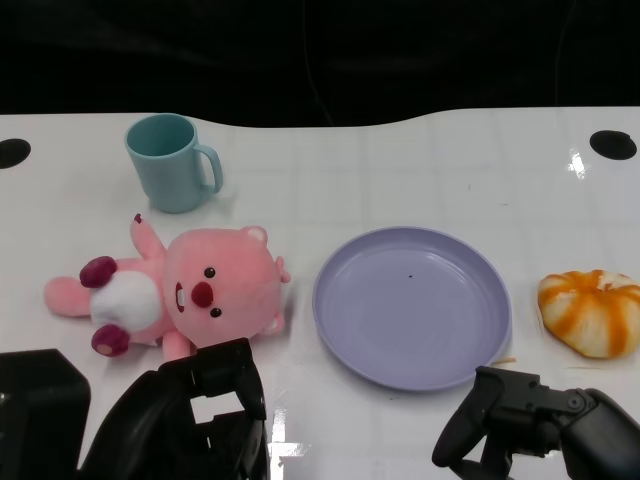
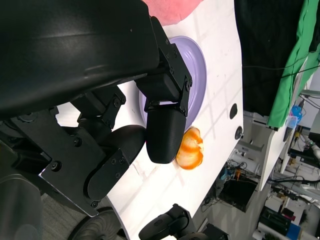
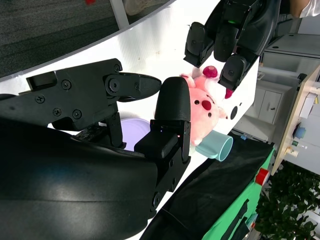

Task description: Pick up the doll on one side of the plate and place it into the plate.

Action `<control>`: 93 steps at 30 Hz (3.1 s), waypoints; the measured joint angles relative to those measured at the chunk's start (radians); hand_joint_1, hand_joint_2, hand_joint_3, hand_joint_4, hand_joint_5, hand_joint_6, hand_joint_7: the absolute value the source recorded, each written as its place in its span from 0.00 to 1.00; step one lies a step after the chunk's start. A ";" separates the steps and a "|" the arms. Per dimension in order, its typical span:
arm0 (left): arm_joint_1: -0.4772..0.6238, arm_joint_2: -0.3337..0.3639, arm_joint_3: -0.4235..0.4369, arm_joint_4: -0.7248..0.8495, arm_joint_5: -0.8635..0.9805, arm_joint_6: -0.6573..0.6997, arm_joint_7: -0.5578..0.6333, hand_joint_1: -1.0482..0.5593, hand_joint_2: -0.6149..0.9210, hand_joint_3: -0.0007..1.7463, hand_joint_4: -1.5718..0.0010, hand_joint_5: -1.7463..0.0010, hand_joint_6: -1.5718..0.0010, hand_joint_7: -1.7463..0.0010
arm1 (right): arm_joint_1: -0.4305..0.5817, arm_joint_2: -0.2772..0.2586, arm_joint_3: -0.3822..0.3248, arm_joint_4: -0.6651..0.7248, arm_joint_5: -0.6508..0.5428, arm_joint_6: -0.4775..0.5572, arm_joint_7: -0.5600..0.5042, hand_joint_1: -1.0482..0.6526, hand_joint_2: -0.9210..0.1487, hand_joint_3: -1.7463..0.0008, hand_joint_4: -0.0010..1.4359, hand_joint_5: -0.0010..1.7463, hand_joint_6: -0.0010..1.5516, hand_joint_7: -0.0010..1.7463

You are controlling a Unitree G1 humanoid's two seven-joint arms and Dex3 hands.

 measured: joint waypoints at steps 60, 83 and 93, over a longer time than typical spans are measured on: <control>0.011 -0.018 0.090 0.047 0.029 -0.252 -0.054 0.38 0.99 0.10 0.81 0.28 0.74 0.67 | -0.009 0.018 0.049 -0.017 -0.039 0.032 -0.014 0.48 0.00 0.81 0.48 0.90 0.39 0.74; -0.231 0.313 0.093 0.119 0.789 -0.495 -0.017 0.29 0.99 0.00 1.00 0.61 0.84 0.91 | -0.006 0.022 0.054 -0.058 -0.038 0.089 -0.023 0.48 0.00 0.81 0.47 0.90 0.39 0.73; -0.330 0.440 0.011 0.205 1.054 -0.503 -0.071 0.24 0.99 0.00 0.98 0.68 0.83 0.98 | -0.008 0.022 0.054 -0.058 -0.037 0.089 -0.024 0.47 0.00 0.81 0.48 0.90 0.39 0.74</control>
